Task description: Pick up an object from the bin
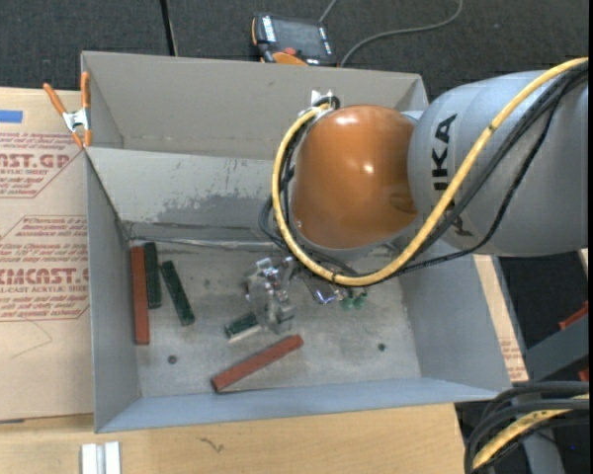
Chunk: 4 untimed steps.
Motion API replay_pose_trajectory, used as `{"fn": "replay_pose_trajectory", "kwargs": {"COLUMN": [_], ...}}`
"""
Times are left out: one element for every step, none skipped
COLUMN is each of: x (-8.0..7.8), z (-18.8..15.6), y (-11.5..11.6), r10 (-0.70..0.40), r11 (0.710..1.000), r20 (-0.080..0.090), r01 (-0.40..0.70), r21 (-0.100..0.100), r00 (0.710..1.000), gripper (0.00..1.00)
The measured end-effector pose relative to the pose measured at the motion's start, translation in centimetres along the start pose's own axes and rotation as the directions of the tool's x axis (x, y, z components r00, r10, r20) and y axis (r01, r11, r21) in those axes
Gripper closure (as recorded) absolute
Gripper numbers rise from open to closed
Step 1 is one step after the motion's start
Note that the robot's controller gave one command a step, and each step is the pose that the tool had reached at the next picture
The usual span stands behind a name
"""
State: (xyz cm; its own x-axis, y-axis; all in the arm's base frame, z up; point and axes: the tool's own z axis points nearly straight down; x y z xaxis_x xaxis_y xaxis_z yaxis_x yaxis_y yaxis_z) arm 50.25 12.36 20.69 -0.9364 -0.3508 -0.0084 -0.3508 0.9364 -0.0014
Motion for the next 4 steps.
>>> {"fn": "replay_pose_trajectory", "kwargs": {"x": [0.1,-5.1,-5.2,-5.1], "z": [0.3,14.0,13.5,0.7], "y": [0.1,-5.3,-5.1,-3.6], "r10": [0.000,-0.180,-0.180,-0.178], "r11": [1.000,0.984,0.984,0.984], "r20": [-0.006,-0.009,-0.006,0.002], "r01": [0.000,0.179,0.179,0.178], "r21": [-0.003,-0.004,-0.005,0.000], "r00": [1.000,0.984,0.984,0.984], "gripper": [0.00,0.00,1.00,1.00]}}
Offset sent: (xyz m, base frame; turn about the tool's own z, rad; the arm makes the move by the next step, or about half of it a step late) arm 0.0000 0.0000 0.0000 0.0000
